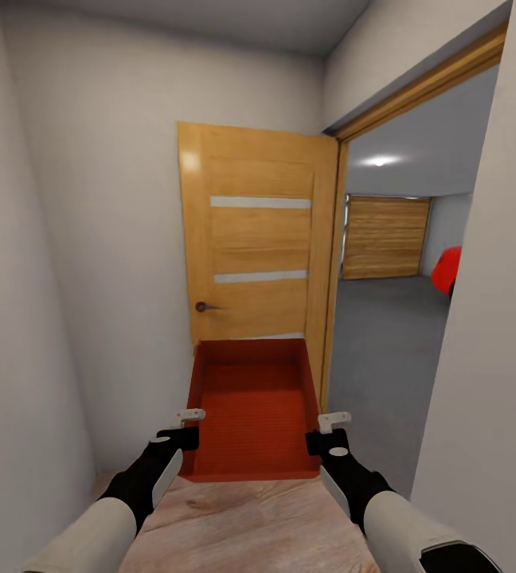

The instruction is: Move the two storage containers from the living room to the garage. In the garage, place one container on the floor and stack the other container on top of it (either order is fine).

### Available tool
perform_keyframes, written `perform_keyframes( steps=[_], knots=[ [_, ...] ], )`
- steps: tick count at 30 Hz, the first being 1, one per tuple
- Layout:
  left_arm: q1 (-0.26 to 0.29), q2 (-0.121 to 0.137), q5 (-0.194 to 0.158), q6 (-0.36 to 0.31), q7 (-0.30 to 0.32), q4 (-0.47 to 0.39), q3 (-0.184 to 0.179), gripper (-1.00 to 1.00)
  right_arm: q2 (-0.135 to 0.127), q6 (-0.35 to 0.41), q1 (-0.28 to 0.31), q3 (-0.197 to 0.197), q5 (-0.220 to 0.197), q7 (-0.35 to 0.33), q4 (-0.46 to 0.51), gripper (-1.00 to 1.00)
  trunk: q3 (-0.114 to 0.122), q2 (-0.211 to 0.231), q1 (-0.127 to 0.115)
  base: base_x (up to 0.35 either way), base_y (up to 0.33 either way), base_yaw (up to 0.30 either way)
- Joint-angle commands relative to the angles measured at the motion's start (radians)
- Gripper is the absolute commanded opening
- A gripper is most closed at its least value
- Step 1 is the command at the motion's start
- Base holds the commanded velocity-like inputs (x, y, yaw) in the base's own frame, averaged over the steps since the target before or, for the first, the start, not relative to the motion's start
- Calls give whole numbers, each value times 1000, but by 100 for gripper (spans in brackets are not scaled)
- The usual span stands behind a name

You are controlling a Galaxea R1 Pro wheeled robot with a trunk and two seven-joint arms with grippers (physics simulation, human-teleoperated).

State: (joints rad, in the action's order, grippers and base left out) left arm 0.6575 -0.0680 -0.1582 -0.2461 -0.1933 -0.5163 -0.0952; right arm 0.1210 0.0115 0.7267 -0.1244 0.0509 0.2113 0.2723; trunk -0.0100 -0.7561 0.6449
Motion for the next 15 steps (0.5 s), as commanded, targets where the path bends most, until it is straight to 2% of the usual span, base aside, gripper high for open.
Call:
perform_keyframes(
  steps=[1, 15],
  knots=[
    [1, 2, 14, 5, -15, -34, 18, -100, -1, 1, 0, 14, 3, 16, -4, -100, -1, -1, 1, 225, 236, -245],
    [1, 2, 15, 5, -15, -34, 18, -100, -1, 1, 0, 14, 3, 16, -4, -100, -1, -1, 1, 225, 236, -245]
  ],
)
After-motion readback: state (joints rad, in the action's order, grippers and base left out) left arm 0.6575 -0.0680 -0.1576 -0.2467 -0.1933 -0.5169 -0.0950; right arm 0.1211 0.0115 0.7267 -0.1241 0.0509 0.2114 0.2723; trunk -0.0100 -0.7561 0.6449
